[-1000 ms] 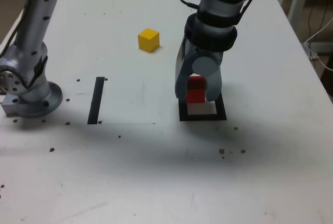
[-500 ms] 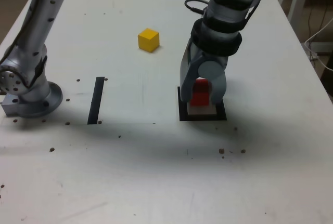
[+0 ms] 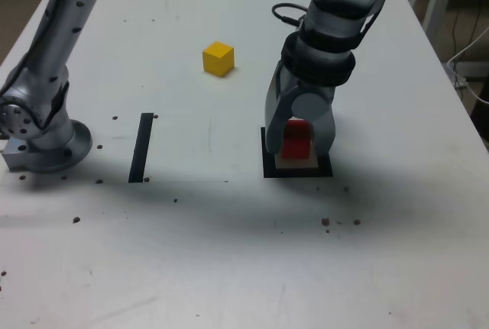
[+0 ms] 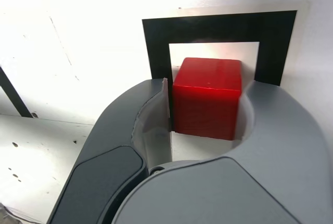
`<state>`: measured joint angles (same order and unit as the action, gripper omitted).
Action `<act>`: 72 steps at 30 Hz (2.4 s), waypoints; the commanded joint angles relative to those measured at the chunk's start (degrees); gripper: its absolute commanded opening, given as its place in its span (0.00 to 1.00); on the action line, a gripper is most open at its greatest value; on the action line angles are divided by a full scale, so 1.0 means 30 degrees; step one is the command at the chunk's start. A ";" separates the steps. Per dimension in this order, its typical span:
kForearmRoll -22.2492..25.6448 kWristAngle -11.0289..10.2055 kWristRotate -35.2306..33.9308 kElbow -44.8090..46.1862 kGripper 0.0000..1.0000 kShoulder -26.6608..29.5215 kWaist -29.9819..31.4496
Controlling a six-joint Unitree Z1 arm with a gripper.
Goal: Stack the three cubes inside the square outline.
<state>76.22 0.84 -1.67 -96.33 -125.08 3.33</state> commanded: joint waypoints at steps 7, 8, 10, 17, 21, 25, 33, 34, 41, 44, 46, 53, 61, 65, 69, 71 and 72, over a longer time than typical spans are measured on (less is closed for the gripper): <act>-0.0117 -0.0186 0.0021 0.0612 0.97 0.0708 -0.0315; -0.0115 -0.0308 0.0012 0.0714 0.97 0.0931 -0.0401; -0.0057 -0.0603 -0.0006 0.0909 0.97 0.1451 -0.0627; 0.0411 -0.1503 0.0172 0.1731 0.97 0.3305 -0.2194; 0.0466 -0.1826 0.0935 0.2659 0.97 0.4191 -0.3521; 0.0422 -0.2165 0.1837 0.3670 0.97 0.4952 -0.5017; -0.0061 -0.2196 0.2058 0.4930 0.97 0.5416 -0.7787; -0.0144 -0.2157 0.2001 0.5019 0.97 0.5412 -0.8113; -0.0606 -0.2079 0.0671 0.5418 0.97 0.5331 -1.0065; -0.0837 -0.2079 0.0131 0.5475 0.97 0.5214 -1.0791; -0.0978 -0.2059 -0.0039 0.5487 0.97 0.5059 -1.1272; -0.1546 -0.1798 -0.0195 0.5733 0.97 0.4076 -1.2734; -0.2128 -0.1391 0.0204 0.5711 0.96 0.2895 -1.3879; -0.2141 -0.1188 0.0484 0.5604 0.93 0.2508 -1.4064; -0.2077 -0.1068 0.0601 0.5531 0.84 0.2350 -1.4086; -0.2033 -0.1038 0.0627 0.5523 0.74 0.2334 -1.4080; -0.2025 -0.1043 0.0637 0.5519 0.67 0.2330 -1.4069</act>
<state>69.92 -2.35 0.12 -79.56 -117.81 -38.84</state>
